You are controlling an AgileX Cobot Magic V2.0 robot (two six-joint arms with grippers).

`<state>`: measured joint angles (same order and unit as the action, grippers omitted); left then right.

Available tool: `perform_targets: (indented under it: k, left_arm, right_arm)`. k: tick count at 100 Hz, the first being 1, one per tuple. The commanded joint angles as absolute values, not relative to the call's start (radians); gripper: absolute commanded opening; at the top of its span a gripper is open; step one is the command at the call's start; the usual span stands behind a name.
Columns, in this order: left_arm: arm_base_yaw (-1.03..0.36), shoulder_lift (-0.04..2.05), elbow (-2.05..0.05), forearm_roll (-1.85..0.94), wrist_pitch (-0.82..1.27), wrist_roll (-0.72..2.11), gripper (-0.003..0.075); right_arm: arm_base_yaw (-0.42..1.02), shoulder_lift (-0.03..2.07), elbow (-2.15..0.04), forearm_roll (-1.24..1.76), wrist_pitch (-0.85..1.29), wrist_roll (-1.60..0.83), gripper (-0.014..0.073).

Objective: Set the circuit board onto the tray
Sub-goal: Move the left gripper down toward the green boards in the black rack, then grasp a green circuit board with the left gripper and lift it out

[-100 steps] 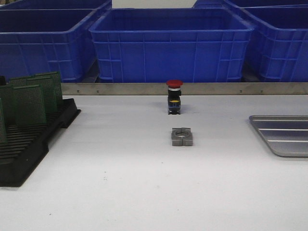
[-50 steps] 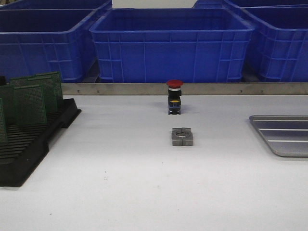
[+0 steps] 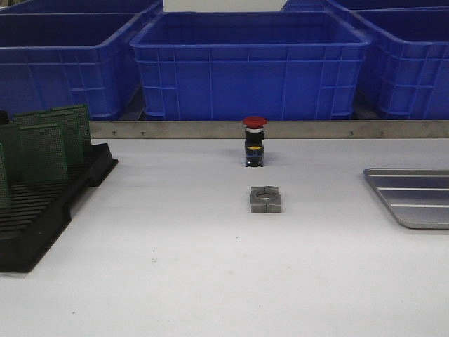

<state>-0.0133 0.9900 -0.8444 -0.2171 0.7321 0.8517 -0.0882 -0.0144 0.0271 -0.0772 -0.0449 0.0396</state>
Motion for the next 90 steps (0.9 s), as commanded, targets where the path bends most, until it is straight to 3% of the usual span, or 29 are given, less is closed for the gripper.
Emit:
perform_targets:
  k: [1, 21, 47, 90]
  left_arm:
    - [-0.013, 1.055, -0.917, -0.352, 0.706, 1.180, 0.0385]
    - [-0.013, 1.246, -1.017, -0.386, 0.720, 1.468, 0.0385]
    - [-0.013, 1.483, -1.156, -0.327, 0.838, 1.486, 0.0385]
    - [-0.011, 1.681, -1.242, -0.279, 0.847, 1.522, 0.0385]
  right_arm:
    - [-0.093, -0.037, 0.015, -0.081, -0.117, 0.031, -0.0061]
    - [-0.093, -0.037, 0.015, -0.081, -0.117, 0.031, -0.0061]
    - [-0.093, -0.037, 0.015, -0.081, -0.117, 0.031, -0.0061]
    - [-0.093, -0.037, 0.015, -0.081, -0.117, 0.031, -0.0061]
